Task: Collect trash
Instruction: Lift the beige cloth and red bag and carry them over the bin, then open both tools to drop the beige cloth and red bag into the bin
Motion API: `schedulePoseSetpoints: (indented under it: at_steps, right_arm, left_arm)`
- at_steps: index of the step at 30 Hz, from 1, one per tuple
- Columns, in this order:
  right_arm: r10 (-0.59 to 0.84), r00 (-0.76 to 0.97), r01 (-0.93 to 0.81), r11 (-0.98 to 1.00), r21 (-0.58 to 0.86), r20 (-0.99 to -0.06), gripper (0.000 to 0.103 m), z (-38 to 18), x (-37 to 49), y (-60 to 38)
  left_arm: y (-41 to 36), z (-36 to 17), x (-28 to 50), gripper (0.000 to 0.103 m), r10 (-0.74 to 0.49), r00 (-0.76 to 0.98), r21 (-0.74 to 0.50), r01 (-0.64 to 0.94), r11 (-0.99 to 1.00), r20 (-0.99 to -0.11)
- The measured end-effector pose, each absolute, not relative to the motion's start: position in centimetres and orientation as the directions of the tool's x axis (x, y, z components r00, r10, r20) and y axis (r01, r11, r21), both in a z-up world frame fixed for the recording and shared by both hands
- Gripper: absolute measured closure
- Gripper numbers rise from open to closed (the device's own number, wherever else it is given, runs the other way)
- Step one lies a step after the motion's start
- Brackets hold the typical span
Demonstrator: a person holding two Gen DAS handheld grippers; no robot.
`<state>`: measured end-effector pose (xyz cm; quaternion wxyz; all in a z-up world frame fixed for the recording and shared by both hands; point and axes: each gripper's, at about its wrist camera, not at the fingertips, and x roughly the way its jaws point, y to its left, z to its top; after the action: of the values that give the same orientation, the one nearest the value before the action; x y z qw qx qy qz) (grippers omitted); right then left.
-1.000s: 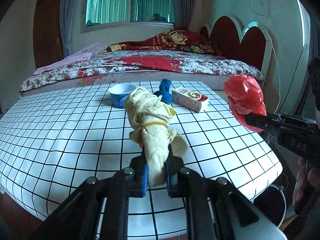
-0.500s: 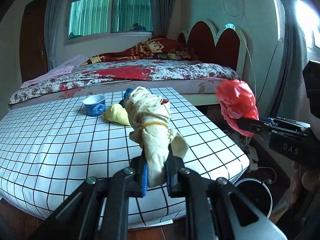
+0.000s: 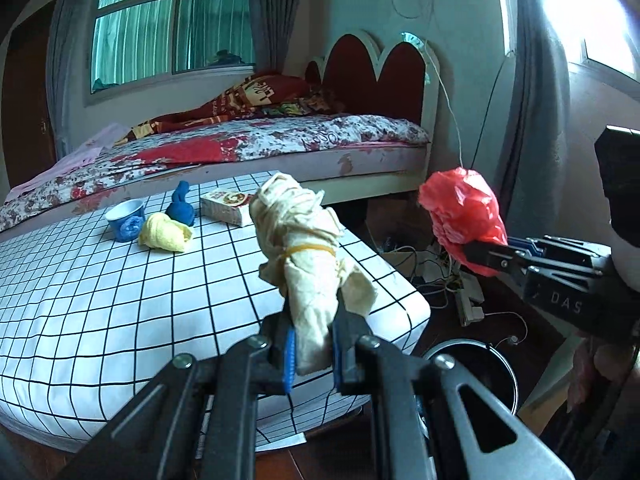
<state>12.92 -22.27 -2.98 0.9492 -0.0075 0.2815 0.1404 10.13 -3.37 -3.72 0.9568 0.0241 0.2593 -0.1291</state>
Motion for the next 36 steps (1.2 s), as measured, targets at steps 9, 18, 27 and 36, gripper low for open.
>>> schedulePoseSetpoints:
  at_steps: [9,18,27,36]
  right_arm:
    - [0.181,0.809,-0.184,0.982,0.052,-0.559,0.086,-5.0,11.2,-26.7]
    - [0.113,0.790,-0.104,0.993,0.050,-0.602,0.086,-7.7,9.5,-31.2]
    - [0.068,0.733,-0.058,0.998,0.038,-0.676,0.086,-11.6,7.6,-34.8]
    - [0.063,0.672,-0.044,0.998,0.045,-0.738,0.086,-14.7,7.1,-36.9]
  left_arm:
    - [-7.8,-4.8,9.3,0.088,-0.313,0.794,-0.008,0.362,0.932,-0.521]
    - [-12.0,-6.9,8.7,0.088,-0.398,0.730,-0.028,0.462,0.887,-0.556]
    - [-16.7,-10.3,7.9,0.088,-0.473,0.642,-0.040,0.568,0.822,-0.604]
    - [-19.9,-13.7,7.8,0.087,-0.495,0.553,-0.071,0.616,0.784,-0.671]
